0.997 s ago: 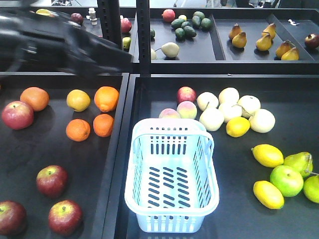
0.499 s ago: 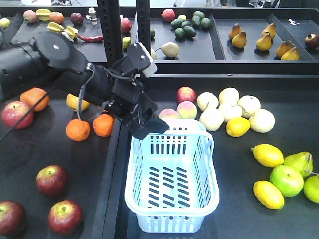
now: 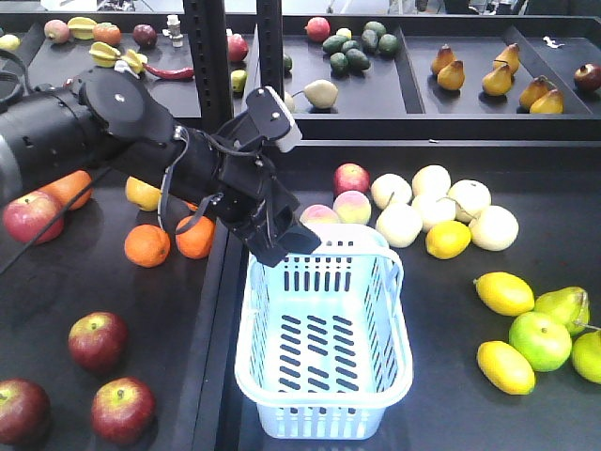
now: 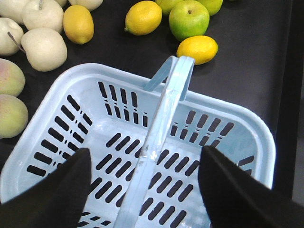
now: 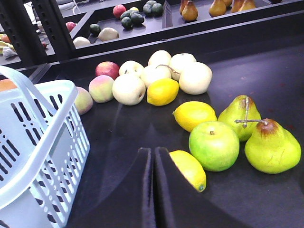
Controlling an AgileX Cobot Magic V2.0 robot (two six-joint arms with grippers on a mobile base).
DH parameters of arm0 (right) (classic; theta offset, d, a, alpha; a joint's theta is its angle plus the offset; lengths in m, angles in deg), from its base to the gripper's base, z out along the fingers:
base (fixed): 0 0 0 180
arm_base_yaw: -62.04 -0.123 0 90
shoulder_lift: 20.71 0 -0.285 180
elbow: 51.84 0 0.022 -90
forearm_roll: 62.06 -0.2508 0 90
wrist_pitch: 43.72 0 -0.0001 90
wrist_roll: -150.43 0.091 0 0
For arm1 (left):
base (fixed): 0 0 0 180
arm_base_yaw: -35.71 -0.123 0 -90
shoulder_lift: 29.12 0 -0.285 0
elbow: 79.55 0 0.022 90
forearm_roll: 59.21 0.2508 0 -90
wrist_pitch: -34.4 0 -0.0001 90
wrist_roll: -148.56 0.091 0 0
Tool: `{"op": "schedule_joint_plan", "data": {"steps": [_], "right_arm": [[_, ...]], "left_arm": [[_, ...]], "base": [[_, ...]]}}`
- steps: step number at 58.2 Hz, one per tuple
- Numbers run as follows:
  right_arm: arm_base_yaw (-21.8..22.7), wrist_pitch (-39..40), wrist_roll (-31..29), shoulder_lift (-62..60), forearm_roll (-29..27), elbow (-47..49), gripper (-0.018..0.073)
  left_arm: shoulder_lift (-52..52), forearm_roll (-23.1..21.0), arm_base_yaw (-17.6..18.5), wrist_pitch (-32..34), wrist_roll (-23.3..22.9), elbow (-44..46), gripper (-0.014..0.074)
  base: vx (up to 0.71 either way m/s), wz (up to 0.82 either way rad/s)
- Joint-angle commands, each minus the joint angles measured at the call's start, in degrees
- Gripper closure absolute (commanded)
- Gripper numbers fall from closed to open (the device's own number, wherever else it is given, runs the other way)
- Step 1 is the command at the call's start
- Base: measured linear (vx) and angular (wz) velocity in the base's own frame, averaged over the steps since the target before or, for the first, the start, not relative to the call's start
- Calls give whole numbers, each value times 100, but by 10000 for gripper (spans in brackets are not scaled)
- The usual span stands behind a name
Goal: Pick three apples into basket with both arms
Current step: 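Reach the left gripper over the basket handle and lower onto it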
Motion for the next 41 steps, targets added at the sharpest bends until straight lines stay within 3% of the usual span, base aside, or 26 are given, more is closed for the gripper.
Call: {"op": "schedule_joint_plan", "data": {"steps": [1, 30, 36, 41], "right_arm": [[20, 420, -11, -64, 36, -66, 564], [20, 420, -11, -64, 36, -66, 564], [20, 420, -11, -64, 36, -66, 564], [20, 420, -11, -64, 36, -66, 564]], "left_arm": [[97, -216, 28, 243, 0, 184, 126], [-329, -102, 30, 303, 6, 184, 143], [-322, -108, 30, 302, 6, 184, 213], [-310, -108, 37, 302, 6, 184, 323]], "base": [[0, 0], [0, 0], [0, 0], [0, 0]]}}
